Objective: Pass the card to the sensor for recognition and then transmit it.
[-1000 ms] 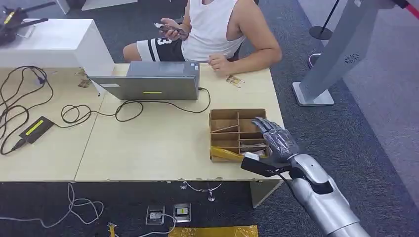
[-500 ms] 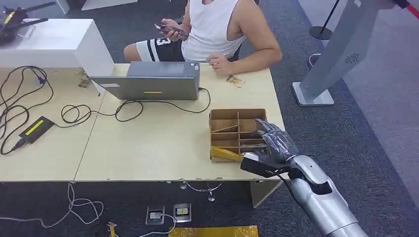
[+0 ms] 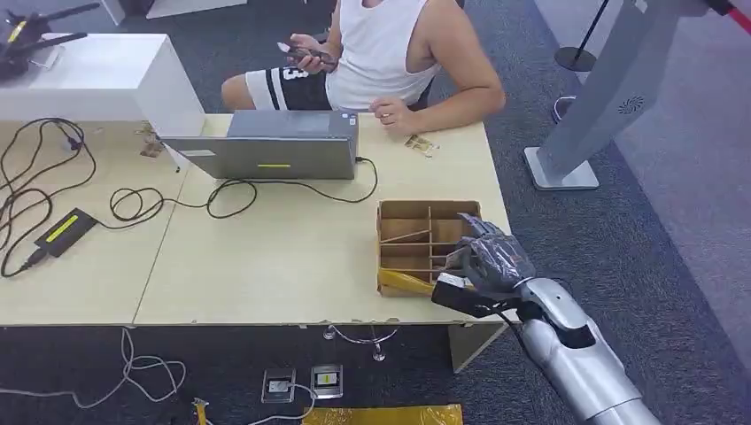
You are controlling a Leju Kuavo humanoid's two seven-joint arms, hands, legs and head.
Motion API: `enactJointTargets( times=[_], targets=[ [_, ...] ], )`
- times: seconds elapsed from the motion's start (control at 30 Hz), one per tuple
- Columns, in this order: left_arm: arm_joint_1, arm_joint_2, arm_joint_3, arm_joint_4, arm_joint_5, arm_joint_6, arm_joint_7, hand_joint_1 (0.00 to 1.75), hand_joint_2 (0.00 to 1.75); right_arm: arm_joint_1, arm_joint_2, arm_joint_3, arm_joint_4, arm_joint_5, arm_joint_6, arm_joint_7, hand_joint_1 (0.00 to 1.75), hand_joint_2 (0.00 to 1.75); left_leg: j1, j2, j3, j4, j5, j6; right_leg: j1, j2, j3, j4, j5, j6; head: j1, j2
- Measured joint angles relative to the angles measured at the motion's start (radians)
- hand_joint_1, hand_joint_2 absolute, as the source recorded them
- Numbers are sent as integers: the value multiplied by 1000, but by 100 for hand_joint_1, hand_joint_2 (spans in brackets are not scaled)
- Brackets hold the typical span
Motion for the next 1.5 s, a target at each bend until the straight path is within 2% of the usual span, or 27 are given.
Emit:
enactJointTargets(
  times=[0.27, 0.5, 0.7, 0.87, 1.13, 1.3, 1.5],
  targets=[
    [0, 0, -1, 0, 0, -3, 0, 0, 0, -1, 0, -2, 6, -10, -6, -2, 173, 175, 0, 0, 0, 0, 0, 0, 0, 0, 0, 0, 0, 0, 0, 0],
    [-1, 0, -10, 0, 0, -3, 0, 0, 0, -20, 1, -20, 12, -68, -46, -13, 175, 175, 0, 0, 0, 0, 0, 0, 0, 0, 0, 0, 0, 0, 0, 0],
    [-1, 0, -15, 0, -2, 0, 0, 0, 0, -128, -7, -82, 12, -162, -57, -43, 175, 175, 0, 0, 0, 0, 1, 0, -1, 0, 0, 0, 1, 1, 0, 0],
    [-4, -1, -19, 0, -16, 0, 0, 0, 0, -298, -42, -141, 12, -200, -54, -71, 175, 175, -1, 0, 0, 0, 1, 1, -1, 1, -1, 0, 1, 1, 0, 0],
    [-19, -5, -35, 0, -31, -8, 0, 0, 0, -418, -56, -155, 26, -201, -43, -105, 175, 175, -1, 0, -1, 0, 1, 1, -1, 0, -1, 0, 1, 0, 0, 0],
    [-33, -8, -50, 0, -46, -23, 5, 0, 0, -488, -40, -137, 125, -171, -51, -141, 175, 175, 0, -1, -2, 0, 1, 0, 0, -1, -1, 1, 1, 0, 0, 0],
    [-49, -8, -67, -2, -63, -37, 17, 0, 0, -589, -3, -96, 328, -119, -76, -168, 175, 175, 0, -2, -2, 0, 2, 0, 0, -2, 0, 1, 1, 0, 0, 0]
  ],
)
